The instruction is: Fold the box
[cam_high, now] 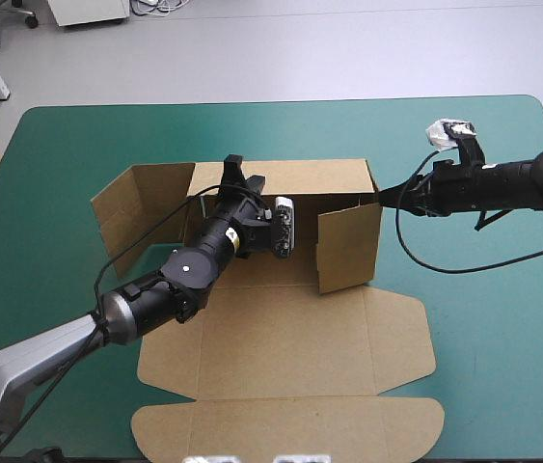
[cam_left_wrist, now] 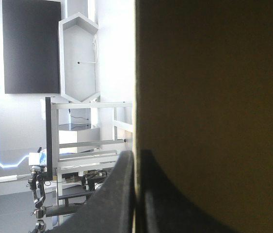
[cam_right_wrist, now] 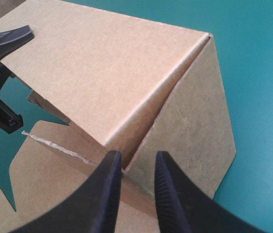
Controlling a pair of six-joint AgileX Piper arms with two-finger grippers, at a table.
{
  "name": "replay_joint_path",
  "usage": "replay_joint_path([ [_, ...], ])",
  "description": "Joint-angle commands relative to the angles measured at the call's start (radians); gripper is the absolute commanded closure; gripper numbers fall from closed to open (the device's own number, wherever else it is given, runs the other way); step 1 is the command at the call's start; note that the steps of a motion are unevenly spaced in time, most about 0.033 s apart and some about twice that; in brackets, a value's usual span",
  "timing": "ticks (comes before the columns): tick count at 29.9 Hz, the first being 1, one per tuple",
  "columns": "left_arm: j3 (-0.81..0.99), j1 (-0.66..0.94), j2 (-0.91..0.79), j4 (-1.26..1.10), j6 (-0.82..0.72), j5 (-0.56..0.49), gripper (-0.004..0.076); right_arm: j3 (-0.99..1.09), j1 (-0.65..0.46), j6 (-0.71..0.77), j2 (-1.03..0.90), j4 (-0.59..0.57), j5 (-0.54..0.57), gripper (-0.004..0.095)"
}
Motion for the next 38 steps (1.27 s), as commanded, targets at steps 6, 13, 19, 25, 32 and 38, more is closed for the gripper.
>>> replay_joint_path([
  [6,-0.026,-0.006,-0.036,0.021,-0.016,0.027,0.0734,-0.003,-0.004,-0.127,-0.051,0.072,0.003,0.0677],
  [13,-0.026,-0.006,-0.036,0.005,-0.016,0.027,0.0734,0.009,-0.004,-0.190,-0.060,0.092,0.061,0.0656],
  [19,-0.026,-0.006,-0.036,-0.003,-0.016,0.027,0.0734,0.010,-0.004,-0.220,-0.112,0.145,0.116,0.0638],
  [25,-0.026,-0.006,-0.036,-0.003,-0.016,0.027,0.0734,0.013,-0.004,-0.157,-0.224,0.038,0.066,0.0645],
  [32,-0.026,-0.006,-0.036,-0.003,-0.016,0.029,0.0734,0.013,-0.008,0.277,-0.325,-0.378,-0.097,0.0648],
  [38,-0.026,-0.006,-0.036,-0.003,-0.016,0.027,0.0734,0.008,-0.047,0.498,-0.334,-0.555,-0.290,0.0687],
])
